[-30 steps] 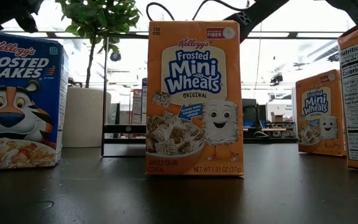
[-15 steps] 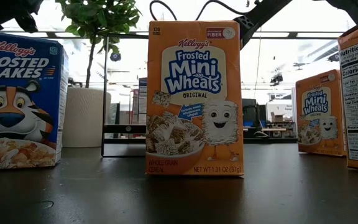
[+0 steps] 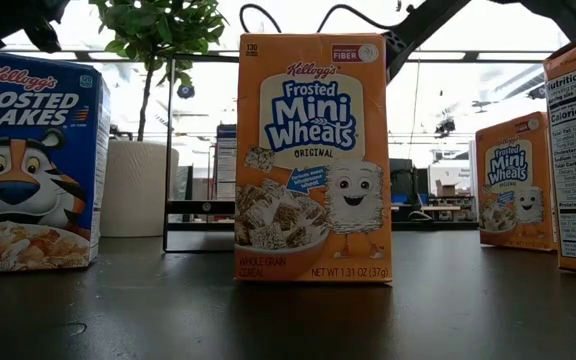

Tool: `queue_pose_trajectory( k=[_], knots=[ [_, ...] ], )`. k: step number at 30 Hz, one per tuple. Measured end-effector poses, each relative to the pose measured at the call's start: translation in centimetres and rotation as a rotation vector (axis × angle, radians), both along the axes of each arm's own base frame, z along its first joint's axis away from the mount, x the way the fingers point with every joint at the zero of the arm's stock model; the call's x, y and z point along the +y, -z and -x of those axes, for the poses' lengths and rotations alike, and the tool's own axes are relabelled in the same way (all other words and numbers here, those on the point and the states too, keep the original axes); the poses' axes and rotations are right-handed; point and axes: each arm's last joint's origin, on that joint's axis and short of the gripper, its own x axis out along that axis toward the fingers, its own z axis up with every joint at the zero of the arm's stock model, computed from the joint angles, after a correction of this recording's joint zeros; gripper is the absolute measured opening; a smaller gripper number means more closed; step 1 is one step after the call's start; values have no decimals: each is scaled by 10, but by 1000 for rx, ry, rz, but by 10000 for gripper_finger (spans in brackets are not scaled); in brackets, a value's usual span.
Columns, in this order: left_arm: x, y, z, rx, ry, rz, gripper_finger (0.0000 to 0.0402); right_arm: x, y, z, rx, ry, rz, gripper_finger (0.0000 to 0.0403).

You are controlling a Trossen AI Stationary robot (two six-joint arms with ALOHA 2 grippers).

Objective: Stack cereal on shelf
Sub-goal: Put the top blue cereal box on the shelf

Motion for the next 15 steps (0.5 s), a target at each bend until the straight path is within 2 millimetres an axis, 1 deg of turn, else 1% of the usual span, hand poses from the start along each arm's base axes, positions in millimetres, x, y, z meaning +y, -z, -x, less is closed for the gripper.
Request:
queue_pose_trajectory(
  k=[7, 15],
  knots=[
    [0, 0, 0, 1, 0, 0, 0, -1, 14, -4, 14, 3, -7, 13],
    [0, 0, 0, 2, 0, -1, 0, -1, 14, -4, 10, 1, -22, 13]
  ],
)
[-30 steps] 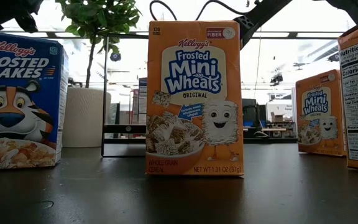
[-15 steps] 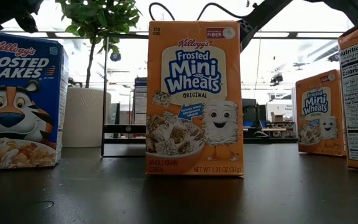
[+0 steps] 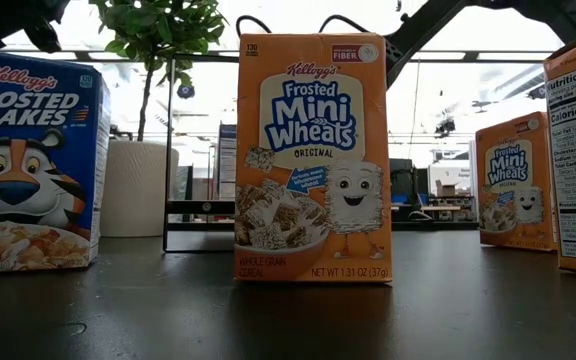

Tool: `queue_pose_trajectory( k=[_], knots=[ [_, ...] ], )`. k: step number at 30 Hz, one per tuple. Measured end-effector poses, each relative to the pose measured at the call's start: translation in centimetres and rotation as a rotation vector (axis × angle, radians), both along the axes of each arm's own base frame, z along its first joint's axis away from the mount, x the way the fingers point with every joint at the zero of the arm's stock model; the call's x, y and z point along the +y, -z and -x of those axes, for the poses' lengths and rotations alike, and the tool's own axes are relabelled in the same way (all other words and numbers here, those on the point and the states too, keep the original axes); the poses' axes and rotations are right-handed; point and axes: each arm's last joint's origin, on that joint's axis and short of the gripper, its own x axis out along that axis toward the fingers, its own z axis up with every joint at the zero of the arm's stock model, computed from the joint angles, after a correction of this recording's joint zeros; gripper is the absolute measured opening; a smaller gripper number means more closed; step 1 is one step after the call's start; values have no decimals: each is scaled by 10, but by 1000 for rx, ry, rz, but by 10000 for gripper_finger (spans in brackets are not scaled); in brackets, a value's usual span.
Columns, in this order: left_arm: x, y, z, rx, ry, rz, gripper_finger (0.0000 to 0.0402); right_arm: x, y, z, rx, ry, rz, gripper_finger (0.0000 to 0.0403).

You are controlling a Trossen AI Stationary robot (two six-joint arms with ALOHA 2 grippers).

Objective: Stack cereal on shelf
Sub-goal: Put the top blue cereal box on the shelf

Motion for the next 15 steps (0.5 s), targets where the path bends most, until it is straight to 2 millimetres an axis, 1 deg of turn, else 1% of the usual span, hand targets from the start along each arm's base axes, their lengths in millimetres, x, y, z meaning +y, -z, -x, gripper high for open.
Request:
queue_pose_trajectory(
  k=[8, 15],
  knots=[
    [0, 0, 0, -2, 0, 0, 0, 9, 0, -3, -1, -18, -6, 13],
    [0, 0, 0, -2, 2, 2, 0, 8, 0, -3, 5, 6, 11, 13]
  ],
)
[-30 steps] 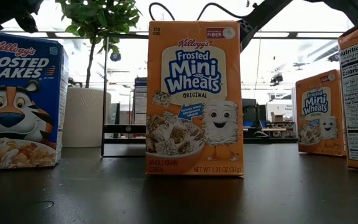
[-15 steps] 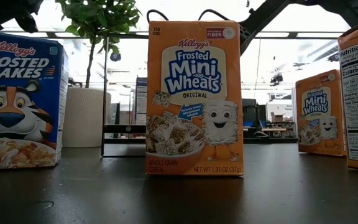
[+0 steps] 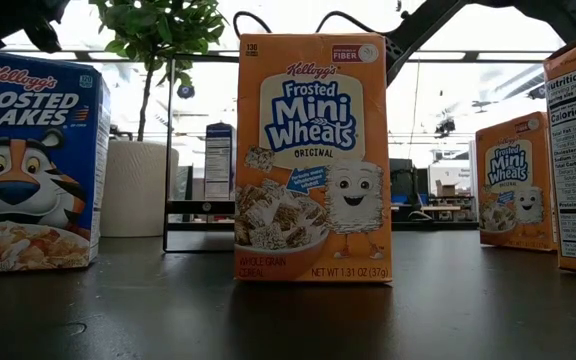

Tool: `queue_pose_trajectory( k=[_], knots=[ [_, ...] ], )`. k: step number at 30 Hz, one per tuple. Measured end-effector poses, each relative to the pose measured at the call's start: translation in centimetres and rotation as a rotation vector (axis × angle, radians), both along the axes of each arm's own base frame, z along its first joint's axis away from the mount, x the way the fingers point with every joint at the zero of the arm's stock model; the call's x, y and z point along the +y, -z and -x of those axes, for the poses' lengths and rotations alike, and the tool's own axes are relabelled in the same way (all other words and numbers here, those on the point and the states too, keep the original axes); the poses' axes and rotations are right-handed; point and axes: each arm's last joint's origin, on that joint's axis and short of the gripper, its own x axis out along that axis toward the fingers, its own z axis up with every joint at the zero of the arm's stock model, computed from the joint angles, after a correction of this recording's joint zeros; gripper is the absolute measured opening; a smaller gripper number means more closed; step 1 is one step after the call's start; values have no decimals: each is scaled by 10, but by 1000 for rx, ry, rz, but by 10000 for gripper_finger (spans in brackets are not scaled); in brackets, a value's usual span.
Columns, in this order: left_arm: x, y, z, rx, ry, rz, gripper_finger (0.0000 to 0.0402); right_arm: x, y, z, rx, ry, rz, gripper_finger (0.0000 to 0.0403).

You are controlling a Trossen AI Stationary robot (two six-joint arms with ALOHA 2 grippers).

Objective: Stack cereal on shelf
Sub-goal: Put the top blue cereal box on the shelf

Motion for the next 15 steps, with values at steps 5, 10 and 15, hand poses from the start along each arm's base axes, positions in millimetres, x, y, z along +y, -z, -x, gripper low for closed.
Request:
queue_pose_trajectory(
  k=[5, 10, 15],
  knots=[
    [0, 0, 0, 0, 0, 0, 0, -1, 0, 0, 8, 16, 31, 13],
    [0, 0, 0, 0, 0, 0, 0, -1, -1, 0, 3, 4, 52, 13],
    [0, 0, 0, 0, 0, 0, 0, -2, -3, -2, -23, -4, 76, 13]
  ],
)
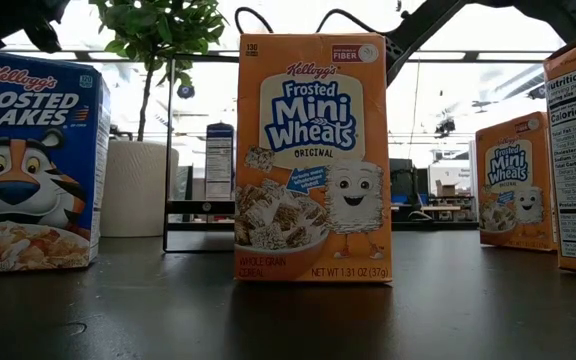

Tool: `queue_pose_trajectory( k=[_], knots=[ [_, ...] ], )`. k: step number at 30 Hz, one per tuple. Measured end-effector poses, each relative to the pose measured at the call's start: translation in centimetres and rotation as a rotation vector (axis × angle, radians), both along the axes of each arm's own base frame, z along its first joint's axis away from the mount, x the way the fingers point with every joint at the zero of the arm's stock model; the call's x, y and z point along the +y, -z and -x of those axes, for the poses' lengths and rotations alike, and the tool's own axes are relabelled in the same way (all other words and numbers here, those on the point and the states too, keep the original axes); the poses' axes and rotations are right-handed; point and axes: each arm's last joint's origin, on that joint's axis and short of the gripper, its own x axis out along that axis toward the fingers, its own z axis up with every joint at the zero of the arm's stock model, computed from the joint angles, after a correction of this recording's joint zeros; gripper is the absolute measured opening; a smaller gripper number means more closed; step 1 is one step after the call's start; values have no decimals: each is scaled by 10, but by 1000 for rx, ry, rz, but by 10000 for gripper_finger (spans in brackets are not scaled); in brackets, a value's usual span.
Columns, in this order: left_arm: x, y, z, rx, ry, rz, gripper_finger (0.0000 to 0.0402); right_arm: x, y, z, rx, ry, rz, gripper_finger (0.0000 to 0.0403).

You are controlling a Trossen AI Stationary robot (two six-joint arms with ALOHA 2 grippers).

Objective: Stack cereal on shelf
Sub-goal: Put the top blue cereal box on the shelf

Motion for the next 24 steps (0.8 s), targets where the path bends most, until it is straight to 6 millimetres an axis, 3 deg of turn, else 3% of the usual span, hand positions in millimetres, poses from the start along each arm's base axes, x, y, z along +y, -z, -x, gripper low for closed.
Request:
queue_pose_trajectory(
  k=[24],
  knots=[
    [0, 0, 0, 1, 0, 0, 0, -5, -4, -1, -43, -10, 49, 13]
  ],
)
